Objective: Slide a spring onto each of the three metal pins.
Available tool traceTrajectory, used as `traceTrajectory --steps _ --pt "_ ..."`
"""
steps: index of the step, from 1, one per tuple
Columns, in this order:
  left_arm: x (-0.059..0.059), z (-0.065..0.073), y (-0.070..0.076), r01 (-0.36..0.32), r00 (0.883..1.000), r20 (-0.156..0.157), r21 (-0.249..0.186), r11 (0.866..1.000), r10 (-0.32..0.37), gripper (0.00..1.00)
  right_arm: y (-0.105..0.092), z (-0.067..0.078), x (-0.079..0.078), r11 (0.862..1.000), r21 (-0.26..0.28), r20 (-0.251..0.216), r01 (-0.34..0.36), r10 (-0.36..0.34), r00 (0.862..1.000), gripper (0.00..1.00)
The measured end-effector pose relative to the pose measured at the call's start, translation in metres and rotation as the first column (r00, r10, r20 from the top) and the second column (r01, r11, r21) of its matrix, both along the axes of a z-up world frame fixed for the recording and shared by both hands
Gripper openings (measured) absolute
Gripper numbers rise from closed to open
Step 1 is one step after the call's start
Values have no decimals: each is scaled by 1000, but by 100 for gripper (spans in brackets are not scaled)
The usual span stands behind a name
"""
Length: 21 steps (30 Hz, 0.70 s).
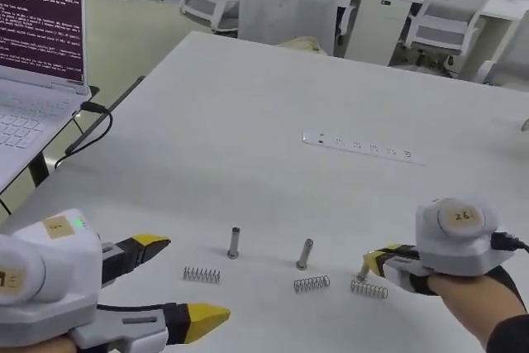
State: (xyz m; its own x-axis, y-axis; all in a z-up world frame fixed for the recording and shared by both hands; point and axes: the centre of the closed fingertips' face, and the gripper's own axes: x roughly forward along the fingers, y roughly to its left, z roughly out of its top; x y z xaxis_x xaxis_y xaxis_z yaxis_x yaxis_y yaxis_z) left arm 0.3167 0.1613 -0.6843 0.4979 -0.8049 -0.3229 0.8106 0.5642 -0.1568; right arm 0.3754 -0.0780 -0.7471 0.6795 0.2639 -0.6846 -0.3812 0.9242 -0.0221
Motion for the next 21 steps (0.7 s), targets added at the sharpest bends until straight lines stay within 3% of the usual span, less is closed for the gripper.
traceTrajectory --steps 21 --pt "0 -1 0 0 1000 -2 -2 1000 0 71 2 -6 1 1000 -7 -14 -16 16 1000 6"
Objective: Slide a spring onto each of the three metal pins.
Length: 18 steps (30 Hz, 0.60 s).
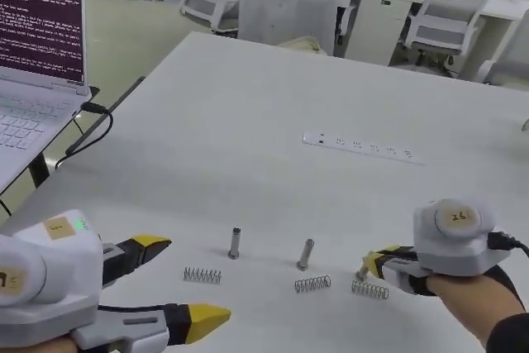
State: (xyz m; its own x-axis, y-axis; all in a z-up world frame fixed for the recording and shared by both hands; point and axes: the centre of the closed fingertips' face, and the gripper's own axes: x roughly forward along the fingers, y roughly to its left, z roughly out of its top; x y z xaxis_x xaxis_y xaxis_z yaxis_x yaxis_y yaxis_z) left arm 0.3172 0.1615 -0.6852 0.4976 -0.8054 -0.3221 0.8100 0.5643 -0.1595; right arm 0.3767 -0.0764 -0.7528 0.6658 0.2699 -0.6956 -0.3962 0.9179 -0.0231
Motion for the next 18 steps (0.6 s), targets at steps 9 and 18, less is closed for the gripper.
traceTrajectory --steps 9,18 --pt "0 0 0 1 1000 -1 1 1000 -1 71 1 -1 -2 1000 4 1 -7 7 1000 8" --pt "-1 0 -1 3 1000 -1 5 1000 -3 71 -5 -6 -12 1000 8 -10 -30 30 999 16"
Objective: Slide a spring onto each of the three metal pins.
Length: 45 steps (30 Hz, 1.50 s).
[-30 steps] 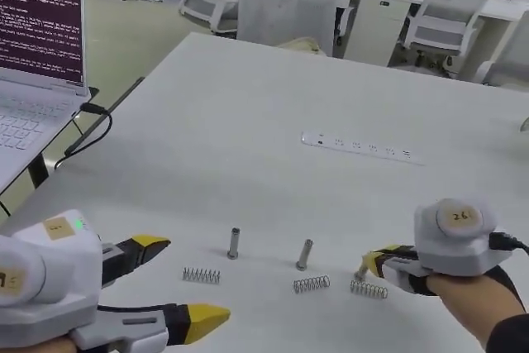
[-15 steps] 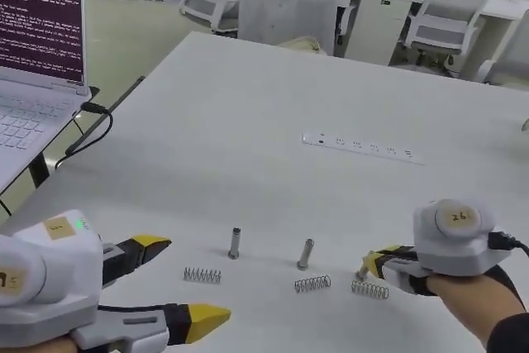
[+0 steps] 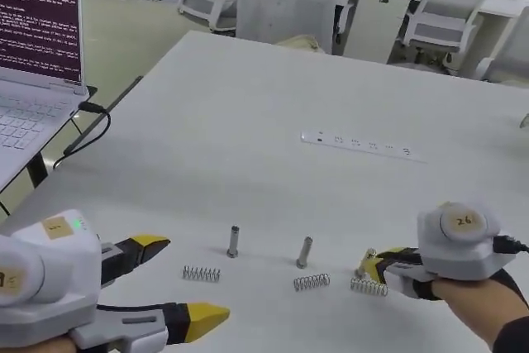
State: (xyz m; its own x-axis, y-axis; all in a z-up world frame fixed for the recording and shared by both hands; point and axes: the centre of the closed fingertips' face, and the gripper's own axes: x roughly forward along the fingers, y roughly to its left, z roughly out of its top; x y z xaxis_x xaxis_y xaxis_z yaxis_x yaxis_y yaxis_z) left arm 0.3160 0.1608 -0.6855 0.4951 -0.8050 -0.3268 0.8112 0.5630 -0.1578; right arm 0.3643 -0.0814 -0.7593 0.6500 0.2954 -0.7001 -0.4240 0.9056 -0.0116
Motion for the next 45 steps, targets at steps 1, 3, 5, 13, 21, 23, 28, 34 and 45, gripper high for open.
traceTrajectory --steps 1,3,5,13,21,23,28,34,45 --pt "0 0 0 -1 1000 0 -1 1000 1 71 1 -2 -3 1000 1 -3 -22 22 1000 19" --pt "0 0 0 -1 1000 -1 1 1000 1 71 1 -7 -9 999 -4 -19 -48 48 999 21" --pt "0 0 0 -1 1000 -1 0 1000 1 71 0 -10 -12 997 -16 -27 -70 69 997 23" --pt "0 -1 0 -1 1000 -5 6 1000 1 71 -8 -21 -17 993 -40 -67 -109 106 992 24" --pt "0 -1 1 -3 1000 -7 9 1000 3 71 -9 -31 -21 989 -52 -98 -136 131 987 22" --pt "-1 -2 1 -3 1000 -9 10 1000 3 71 -9 -33 -22 988 -58 -105 -145 138 985 21" --pt "-1 -2 1 -4 1000 -10 13 1000 4 71 -7 -35 -25 986 -58 -102 -158 151 983 19" --pt "-1 -3 1 -5 1000 -11 14 1000 5 71 -4 -36 -30 980 -73 -97 -184 177 979 13" --pt "-1 -4 1 -4 1000 -12 13 1000 4 70 -3 -36 -31 963 -114 -82 -244 236 968 10"
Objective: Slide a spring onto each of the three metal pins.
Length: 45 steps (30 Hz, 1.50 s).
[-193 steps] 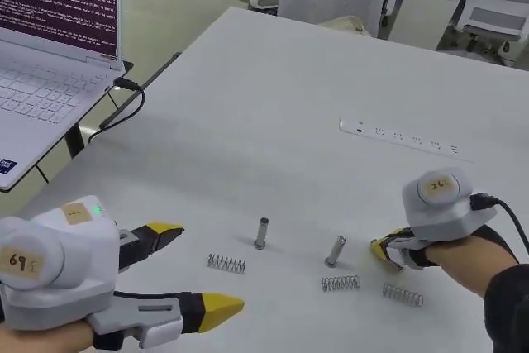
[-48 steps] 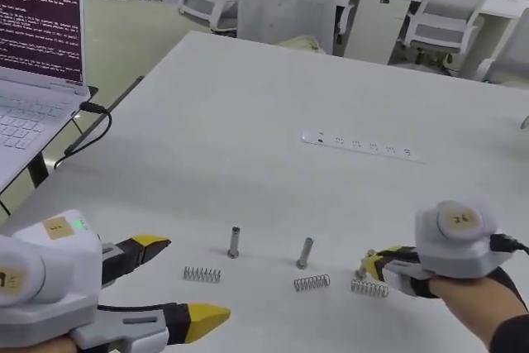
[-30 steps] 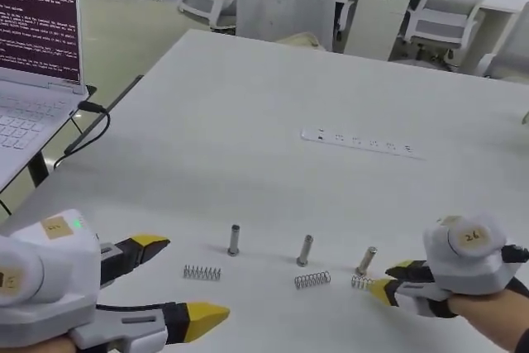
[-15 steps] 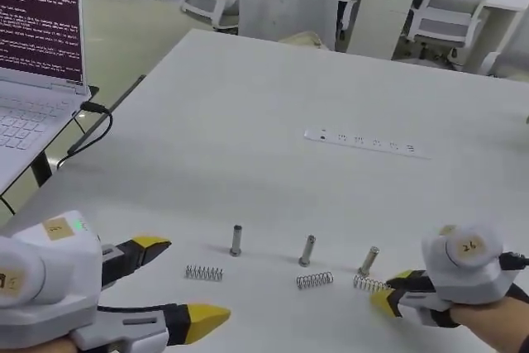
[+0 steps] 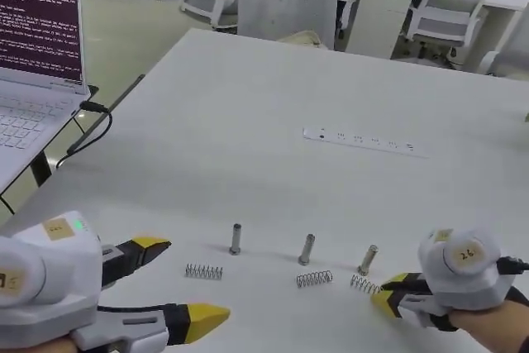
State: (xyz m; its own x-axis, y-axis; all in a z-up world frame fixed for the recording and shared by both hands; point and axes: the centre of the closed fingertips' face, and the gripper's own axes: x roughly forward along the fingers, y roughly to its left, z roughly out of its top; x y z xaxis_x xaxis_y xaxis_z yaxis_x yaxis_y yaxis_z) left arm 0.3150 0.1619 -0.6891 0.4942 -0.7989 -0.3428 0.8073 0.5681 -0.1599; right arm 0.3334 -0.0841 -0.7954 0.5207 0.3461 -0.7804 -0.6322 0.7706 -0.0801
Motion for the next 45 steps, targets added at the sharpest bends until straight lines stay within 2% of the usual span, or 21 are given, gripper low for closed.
traceTrajectory --steps 8,15,18,23,27,30,31,39,45 --pt "0 -1 0 3 1000 -1 -2 1000 -3 70 1 0 -1 999 -33 17 -32 33 999 10" --pt "-1 -1 -1 10 1000 -1 0 1000 -10 69 7 3 -7 1000 10 1 -25 25 1000 10" --pt "-2 -1 -1 11 1000 0 1 1000 -11 69 8 0 -10 1000 16 -12 -24 24 1000 16" --pt "-2 -1 -2 12 1000 -3 0 1000 -12 69 9 1 -11 999 10 3 -40 40 999 13" --pt "-2 -1 -1 13 1000 -2 3 1000 -13 69 11 2 -16 999 29 -8 -43 43 999 13" --pt "-2 -1 -2 12 1000 -3 2 1000 -12 69 12 1 -19 998 34 -14 -53 53 998 10" --pt "-3 -1 -2 12 1000 -3 3 1000 -12 69 13 0 -20 997 52 -20 -51 52 998 9" --pt "-3 -1 -2 14 1000 -3 5 1000 -14 69 13 0 -20 998 41 -9 -57 57 998 8" --pt "-5 -2 -4 24 1000 -5 5 1000 -24 69 16 7 -21 997 51 -9 -57 58 998 8"
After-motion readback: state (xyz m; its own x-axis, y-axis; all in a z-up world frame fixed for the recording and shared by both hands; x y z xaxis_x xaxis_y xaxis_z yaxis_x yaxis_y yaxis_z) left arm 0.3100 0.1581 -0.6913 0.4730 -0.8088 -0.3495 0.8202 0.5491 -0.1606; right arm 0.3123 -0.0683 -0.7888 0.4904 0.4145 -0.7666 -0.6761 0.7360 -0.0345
